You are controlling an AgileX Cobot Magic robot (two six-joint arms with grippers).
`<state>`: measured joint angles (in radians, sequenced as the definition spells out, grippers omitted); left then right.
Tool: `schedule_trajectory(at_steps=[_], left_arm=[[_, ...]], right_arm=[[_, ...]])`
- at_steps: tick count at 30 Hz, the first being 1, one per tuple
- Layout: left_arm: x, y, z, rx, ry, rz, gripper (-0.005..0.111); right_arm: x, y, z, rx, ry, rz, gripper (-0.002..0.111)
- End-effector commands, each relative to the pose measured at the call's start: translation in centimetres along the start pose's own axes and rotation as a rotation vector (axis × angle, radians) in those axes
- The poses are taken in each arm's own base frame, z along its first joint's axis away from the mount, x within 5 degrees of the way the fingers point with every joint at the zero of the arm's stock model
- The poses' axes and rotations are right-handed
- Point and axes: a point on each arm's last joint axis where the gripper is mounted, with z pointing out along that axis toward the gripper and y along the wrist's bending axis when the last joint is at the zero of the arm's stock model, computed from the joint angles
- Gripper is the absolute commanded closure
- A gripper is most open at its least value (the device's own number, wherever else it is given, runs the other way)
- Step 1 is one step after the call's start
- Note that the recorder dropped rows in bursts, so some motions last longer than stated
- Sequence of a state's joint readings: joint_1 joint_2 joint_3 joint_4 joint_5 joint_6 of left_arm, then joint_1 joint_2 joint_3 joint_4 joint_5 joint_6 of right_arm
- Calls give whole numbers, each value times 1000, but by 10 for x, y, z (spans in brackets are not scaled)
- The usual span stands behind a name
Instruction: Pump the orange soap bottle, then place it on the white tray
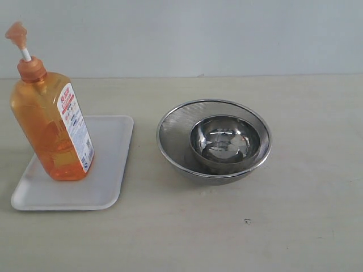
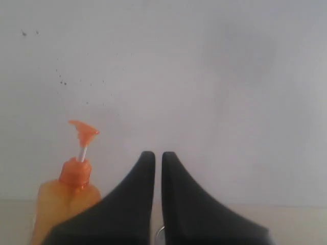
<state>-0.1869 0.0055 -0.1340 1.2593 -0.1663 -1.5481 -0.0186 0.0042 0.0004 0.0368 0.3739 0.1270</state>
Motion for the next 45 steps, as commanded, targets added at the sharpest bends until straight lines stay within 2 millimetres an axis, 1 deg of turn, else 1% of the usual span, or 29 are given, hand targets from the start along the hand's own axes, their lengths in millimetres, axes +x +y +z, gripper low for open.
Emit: schedule_trajectory(at_steps=[1,6,14,23,27,34,40,42,45], left_arm=[[12,4,0,-20,30,-7,102],[20,6,-1,-22,53,-11,102],[44,14,-2,-47,122,-22,102],[43,18,-3,-97,120,-46,102],[43,18,-3,-99,114,-87,102],[41,19,-2,-115,78,-250,102],[36,21,-2,-130,33,-168,102],[35,22,-2,-146,21,-111,102],[38,25,-3,-177,55,-17,102]], right_arm=[[-1,0,0,2,-11,-4,107],[-1,0,0,2,-9,-4,107],[-1,0,0,2,-9,-2,107],[-1,0,0,2,-10,-2,107],[-1,0,0,2,-10,-2,107],[-1,0,0,2,-10,-6,107],[-1,0,0,2,-10,-2,107],[-1,0,0,2,-10,-2,107],[-1,0,0,2,-10,-4,107]])
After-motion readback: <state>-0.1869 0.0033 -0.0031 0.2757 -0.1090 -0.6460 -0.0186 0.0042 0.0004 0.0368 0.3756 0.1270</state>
